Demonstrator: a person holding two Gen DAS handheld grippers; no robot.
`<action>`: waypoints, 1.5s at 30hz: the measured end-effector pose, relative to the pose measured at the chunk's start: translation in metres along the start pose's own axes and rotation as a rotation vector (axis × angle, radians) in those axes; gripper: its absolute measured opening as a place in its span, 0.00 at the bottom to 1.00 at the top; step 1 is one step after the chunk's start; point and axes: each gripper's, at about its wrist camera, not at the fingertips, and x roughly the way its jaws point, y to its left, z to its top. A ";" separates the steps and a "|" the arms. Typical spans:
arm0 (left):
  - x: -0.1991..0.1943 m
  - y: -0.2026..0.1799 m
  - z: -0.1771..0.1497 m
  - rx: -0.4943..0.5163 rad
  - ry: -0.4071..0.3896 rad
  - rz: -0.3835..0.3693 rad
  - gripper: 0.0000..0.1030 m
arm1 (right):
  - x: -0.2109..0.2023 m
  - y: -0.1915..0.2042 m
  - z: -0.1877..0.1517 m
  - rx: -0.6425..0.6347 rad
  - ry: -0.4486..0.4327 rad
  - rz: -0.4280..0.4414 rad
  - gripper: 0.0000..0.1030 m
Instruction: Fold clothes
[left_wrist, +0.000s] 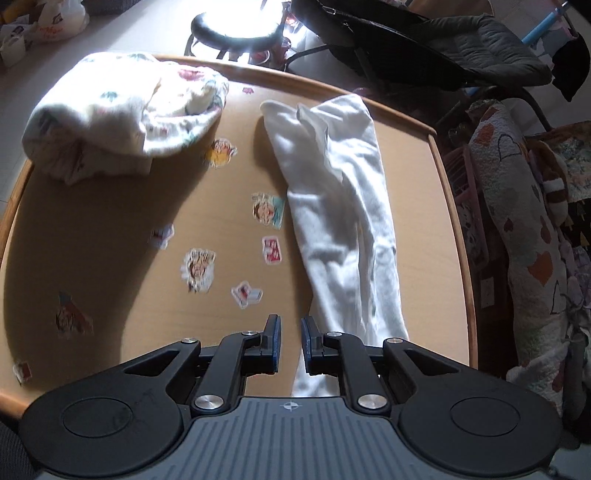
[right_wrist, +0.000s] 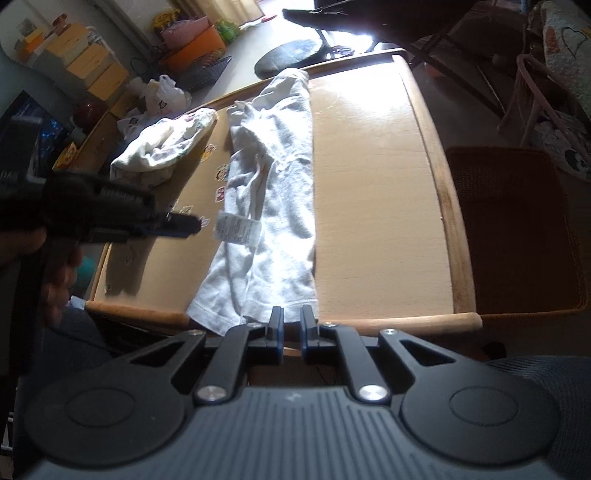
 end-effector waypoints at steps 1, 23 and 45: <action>0.000 0.000 -0.007 0.012 0.003 -0.002 0.16 | 0.000 -0.002 0.001 0.009 -0.003 -0.011 0.13; 0.005 0.006 -0.053 -0.053 0.055 -0.113 0.41 | 0.026 -0.006 0.007 0.022 0.011 -0.021 0.34; 0.006 -0.012 -0.064 0.076 -0.018 -0.078 0.35 | 0.040 0.012 0.006 -0.066 0.023 -0.063 0.25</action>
